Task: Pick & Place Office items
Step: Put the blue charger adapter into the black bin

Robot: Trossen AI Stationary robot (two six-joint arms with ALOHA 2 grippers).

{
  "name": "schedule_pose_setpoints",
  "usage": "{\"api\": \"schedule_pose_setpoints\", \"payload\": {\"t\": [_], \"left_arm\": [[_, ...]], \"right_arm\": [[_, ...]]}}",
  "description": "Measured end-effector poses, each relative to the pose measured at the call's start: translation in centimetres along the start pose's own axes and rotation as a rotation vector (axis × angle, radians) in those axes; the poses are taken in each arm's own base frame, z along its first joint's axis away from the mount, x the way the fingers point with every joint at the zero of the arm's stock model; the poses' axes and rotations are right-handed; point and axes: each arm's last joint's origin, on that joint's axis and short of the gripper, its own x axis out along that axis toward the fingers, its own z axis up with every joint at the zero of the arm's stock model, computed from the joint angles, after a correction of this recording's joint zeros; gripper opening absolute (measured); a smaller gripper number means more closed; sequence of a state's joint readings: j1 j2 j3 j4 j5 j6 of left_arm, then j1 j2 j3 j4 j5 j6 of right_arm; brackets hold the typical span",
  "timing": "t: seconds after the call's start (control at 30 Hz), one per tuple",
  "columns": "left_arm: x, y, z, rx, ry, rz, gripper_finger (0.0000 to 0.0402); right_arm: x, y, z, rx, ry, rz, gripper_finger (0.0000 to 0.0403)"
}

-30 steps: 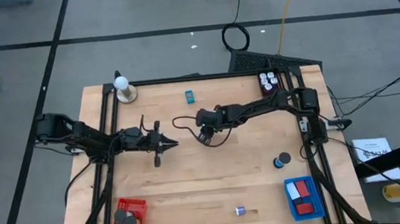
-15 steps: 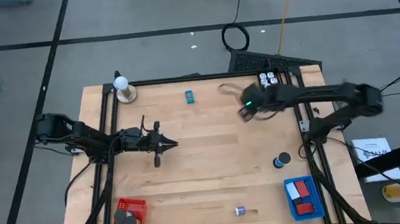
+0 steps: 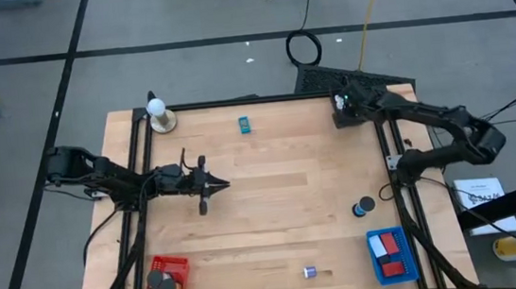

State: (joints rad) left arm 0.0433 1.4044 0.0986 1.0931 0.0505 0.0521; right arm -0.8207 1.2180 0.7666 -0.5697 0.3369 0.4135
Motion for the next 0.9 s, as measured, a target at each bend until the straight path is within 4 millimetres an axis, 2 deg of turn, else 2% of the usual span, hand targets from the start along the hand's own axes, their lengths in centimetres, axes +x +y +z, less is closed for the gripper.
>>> {"api": "schedule_pose_setpoints", "payload": {"t": [0.2, 0.43, 0.6, 0.9], "left_arm": [[0.0, 0.0, -0.1, -0.001, 0.006, 0.0, 0.004], [0.0, 0.0, -0.2, -0.004, 0.019, -0.001, 0.004], [0.0, 0.0, -0.2, -0.006, 0.02, -0.001, 0.004], [0.0, 0.0, -0.2, -0.006, 0.02, -0.001, 0.004]], "right_arm": [[2.4, -0.8, 0.4, 0.028, 0.059, -0.062, 0.0132], [4.1, -0.8, 0.6, 0.028, 0.082, -0.08, 0.0132], [4.9, -0.6, 0.6, 0.014, 0.097, -0.102, 0.0137], [5.4, -0.8, 0.3, 0.016, 0.13, -0.1, 0.0181]]}}
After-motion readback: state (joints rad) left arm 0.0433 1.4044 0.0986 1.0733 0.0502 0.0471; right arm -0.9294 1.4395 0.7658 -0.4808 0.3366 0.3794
